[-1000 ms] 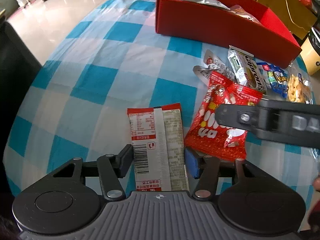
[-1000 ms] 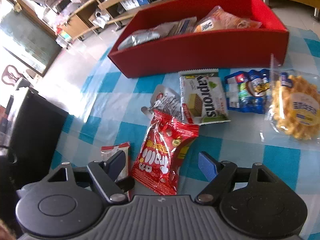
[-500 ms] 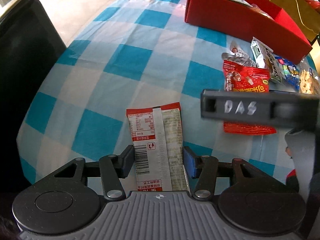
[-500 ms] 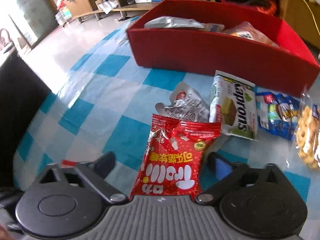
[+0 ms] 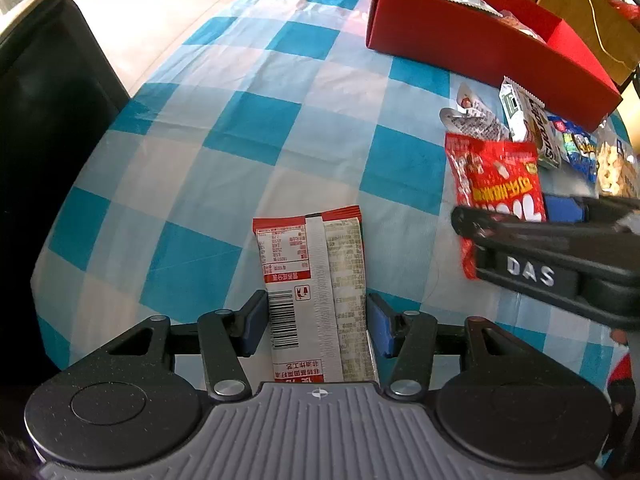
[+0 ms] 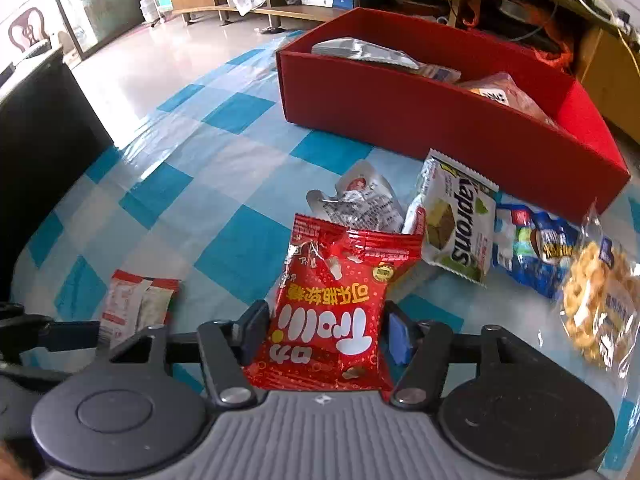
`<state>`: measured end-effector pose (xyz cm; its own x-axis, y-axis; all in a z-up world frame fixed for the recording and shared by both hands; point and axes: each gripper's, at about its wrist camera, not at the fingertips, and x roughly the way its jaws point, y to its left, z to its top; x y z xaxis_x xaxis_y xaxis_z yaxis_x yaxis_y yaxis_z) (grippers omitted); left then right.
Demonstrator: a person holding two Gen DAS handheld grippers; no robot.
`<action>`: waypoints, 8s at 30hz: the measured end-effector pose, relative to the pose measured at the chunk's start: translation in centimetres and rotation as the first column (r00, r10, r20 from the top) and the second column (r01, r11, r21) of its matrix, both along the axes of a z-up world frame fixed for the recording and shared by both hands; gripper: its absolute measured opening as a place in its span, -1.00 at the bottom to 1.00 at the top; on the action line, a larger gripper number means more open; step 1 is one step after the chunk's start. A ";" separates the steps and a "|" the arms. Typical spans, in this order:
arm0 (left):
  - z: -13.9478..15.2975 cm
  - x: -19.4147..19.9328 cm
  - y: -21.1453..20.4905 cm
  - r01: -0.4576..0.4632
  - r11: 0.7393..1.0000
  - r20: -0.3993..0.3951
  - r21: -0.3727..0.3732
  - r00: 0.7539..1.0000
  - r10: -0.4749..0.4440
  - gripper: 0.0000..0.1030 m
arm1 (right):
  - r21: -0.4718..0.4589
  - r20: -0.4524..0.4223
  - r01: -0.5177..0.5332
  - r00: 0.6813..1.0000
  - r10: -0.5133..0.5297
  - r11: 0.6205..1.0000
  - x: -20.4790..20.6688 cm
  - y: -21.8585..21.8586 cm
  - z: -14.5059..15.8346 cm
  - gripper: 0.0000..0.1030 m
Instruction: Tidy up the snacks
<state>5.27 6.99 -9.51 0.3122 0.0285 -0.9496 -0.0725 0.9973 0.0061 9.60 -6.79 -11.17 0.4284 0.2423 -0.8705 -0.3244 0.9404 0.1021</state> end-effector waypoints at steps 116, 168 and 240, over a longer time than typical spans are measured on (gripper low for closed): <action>7.9 19.2 -8.5 0.115 0.987 0.300 -0.110 0.951 -0.077 0.19 | 0.272 0.159 0.271 0.934 -0.321 0.923 11.4 -11.6 8.4 -0.08; 7.6 18.1 -10.1 0.144 0.989 0.312 -0.026 0.941 -0.129 0.52 | 0.200 0.166 0.296 0.929 -0.330 0.934 12.5 -11.9 7.7 0.08; 0.6 12.1 -14.3 0.292 0.956 0.074 -0.012 0.954 -0.290 0.68 | 0.135 -0.124 0.470 0.881 -0.456 0.872 6.0 -19.8 2.2 0.55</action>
<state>17.41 -7.30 -8.86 0.3702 -0.0952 -0.9241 0.2217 0.9750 -0.0116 15.59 -26.60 -8.99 0.4509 0.1698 -0.8763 0.1612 0.9501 0.2671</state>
